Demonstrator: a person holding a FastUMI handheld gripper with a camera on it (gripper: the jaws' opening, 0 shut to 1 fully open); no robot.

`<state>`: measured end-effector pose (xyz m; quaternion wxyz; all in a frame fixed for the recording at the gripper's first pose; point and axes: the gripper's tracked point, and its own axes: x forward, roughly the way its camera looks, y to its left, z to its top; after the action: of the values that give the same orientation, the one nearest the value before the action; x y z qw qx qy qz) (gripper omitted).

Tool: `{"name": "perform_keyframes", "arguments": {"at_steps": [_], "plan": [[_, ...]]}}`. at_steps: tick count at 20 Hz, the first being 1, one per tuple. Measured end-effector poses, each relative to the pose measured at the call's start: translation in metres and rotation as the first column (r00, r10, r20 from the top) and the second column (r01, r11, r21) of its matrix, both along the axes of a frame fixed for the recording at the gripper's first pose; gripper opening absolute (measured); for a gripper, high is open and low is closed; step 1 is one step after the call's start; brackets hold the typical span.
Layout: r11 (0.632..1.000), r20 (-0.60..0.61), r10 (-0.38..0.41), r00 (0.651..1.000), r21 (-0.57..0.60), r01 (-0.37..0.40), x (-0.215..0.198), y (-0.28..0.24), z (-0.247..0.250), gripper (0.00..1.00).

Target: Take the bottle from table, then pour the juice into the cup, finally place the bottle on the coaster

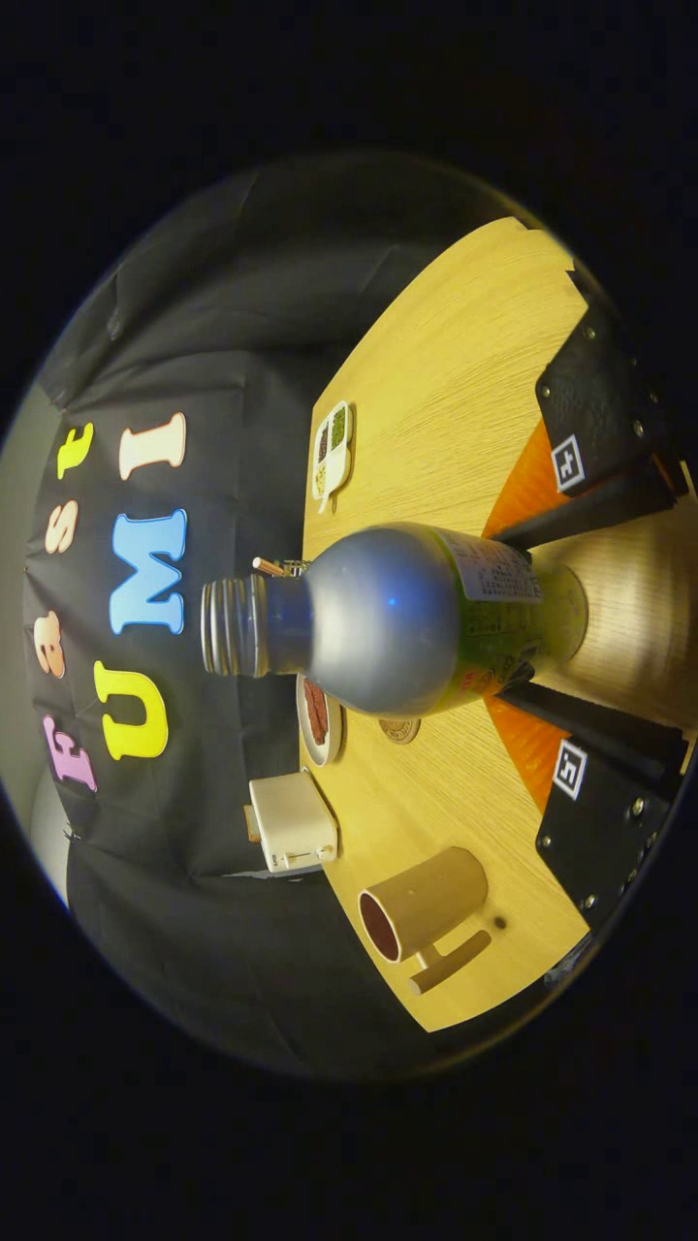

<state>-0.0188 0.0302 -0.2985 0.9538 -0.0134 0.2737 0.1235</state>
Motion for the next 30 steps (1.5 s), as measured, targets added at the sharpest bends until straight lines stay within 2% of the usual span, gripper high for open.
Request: {"name": "perform_keyframes", "arguments": {"at_steps": [10,15,20,26,30], "plan": [[0.977,-0.014,0.115,0.993,-0.181,-0.116,0.003,0.024,0.020,0.77],[0.934,-0.017,0.176,0.984,-0.313,-0.172,0.010,0.038,0.031,0.77],[0.869,-0.016,0.232,0.972,-0.446,-0.215,0.017,0.053,0.037,0.77],[0.771,-0.044,0.287,0.957,-0.583,-0.258,0.026,0.065,0.038,0.77],[0.693,-0.069,0.319,0.945,-0.664,-0.282,0.028,0.066,0.041,0.77]]}}
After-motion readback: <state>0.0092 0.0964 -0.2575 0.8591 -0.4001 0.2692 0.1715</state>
